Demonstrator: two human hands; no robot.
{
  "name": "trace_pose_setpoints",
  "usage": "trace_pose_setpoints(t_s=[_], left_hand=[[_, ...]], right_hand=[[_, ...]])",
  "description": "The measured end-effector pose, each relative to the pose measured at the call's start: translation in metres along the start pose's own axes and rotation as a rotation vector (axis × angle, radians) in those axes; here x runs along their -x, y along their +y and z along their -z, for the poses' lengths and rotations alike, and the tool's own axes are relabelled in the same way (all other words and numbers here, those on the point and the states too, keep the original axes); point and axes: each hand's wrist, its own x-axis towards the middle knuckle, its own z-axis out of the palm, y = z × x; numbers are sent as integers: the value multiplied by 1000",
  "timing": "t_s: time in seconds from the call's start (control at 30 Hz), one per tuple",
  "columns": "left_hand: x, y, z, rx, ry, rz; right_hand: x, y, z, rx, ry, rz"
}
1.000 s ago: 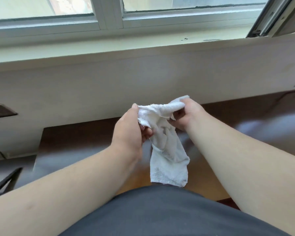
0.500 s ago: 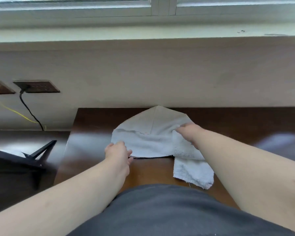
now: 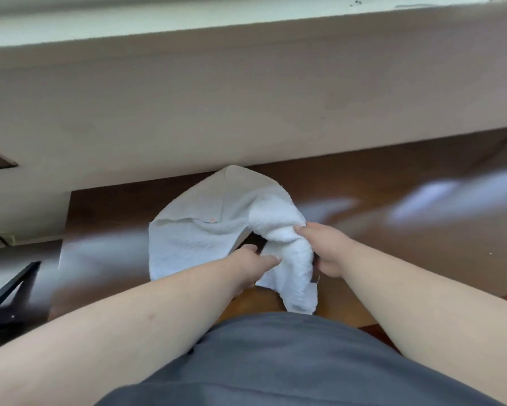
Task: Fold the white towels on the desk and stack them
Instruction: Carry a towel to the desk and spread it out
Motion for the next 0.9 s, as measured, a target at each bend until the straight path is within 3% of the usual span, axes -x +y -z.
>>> trace_pose_setpoints(t_s=[0.1,0.2,0.27,0.4,0.5,0.6,0.67,0.77,0.9], left_hand=[[-8,10,-16,20,-92,-53],[-14,24,-23,197,-72,-104],[-14,33,-25,320,21,-92],[-14,35,-23,264,11,19],[-11,28,-21,277,13,182],[-14,17,-19,301,116,155],[-19,13,-15,364,180,117],[-30,12,-9,406,179,39],[-44,11,-7,446,147,19]], right_hand=[[9,-3,8,-276,-97,24],[14,-3,23,-449,-29,58],[14,2,36,-337,62,8],[13,20,45,289,145,-171],[8,27,38,453,213,-191],[1,24,33,560,284,-266],[-2,22,34,661,238,-308],[-2,21,33,707,154,-262],[2,23,34,380,143,-63]])
